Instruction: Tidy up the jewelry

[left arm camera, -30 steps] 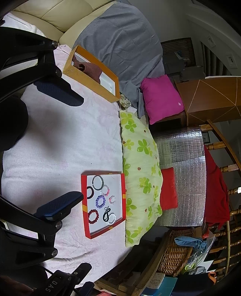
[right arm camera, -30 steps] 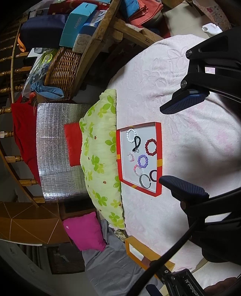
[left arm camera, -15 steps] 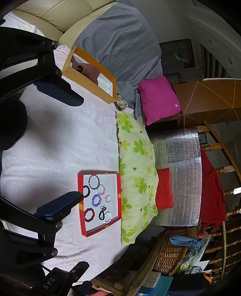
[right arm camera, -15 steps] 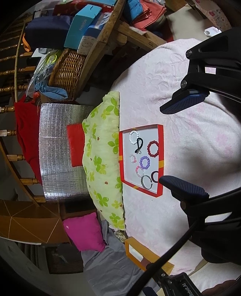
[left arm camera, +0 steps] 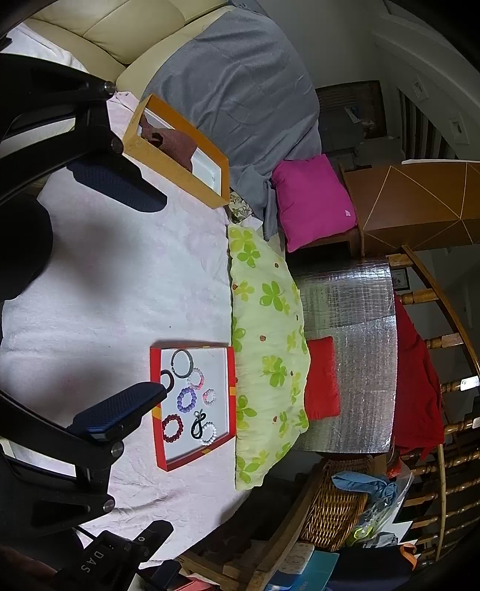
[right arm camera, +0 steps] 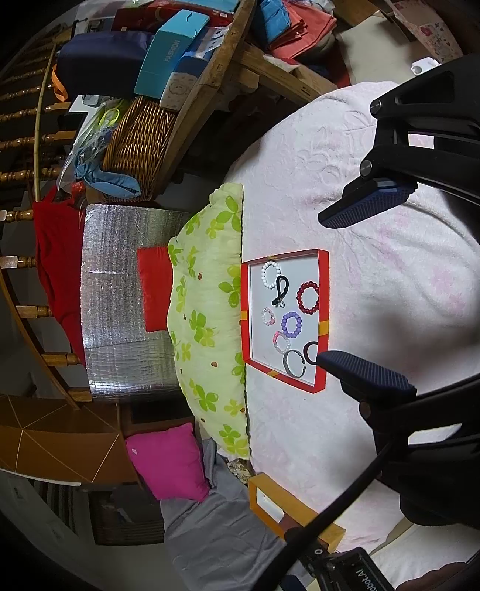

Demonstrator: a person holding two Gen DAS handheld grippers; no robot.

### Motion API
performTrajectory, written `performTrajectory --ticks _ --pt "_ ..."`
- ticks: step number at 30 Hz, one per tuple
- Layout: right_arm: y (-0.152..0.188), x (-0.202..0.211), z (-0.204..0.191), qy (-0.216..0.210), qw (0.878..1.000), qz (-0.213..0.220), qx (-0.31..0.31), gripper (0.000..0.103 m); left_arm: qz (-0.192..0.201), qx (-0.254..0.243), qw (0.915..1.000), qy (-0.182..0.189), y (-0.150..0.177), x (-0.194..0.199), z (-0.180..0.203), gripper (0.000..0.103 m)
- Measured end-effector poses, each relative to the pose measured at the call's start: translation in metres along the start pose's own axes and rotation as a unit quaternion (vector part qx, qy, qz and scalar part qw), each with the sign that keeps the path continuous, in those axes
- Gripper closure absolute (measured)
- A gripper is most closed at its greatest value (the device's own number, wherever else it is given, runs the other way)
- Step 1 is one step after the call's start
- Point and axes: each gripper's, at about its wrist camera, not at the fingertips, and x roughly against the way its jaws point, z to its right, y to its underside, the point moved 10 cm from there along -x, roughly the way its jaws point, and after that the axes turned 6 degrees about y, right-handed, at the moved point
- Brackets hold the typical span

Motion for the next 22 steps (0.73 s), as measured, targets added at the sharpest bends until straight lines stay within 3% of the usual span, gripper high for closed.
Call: performTrajectory --ticks 16,20,22 --pt "-0.013 -0.014 0.005 0.010 1.000 0.000 0.004 0.030 -0.007 -0.001 1.0000 0.007 -0.007 -0.015 0.008 0.010" --pt "-0.017 -0.028 0.010 0.006 1.000 0.000 0.006 0.030 0.005 0.006 0.9996 0.029 -0.010 -0.028 0.010 0.010" --pt "-0.019 -0.042 0.023 0.009 1.000 -0.001 -0.003 0.030 0.002 0.014 0.9997 0.021 -0.008 -0.046 0.005 0.010"
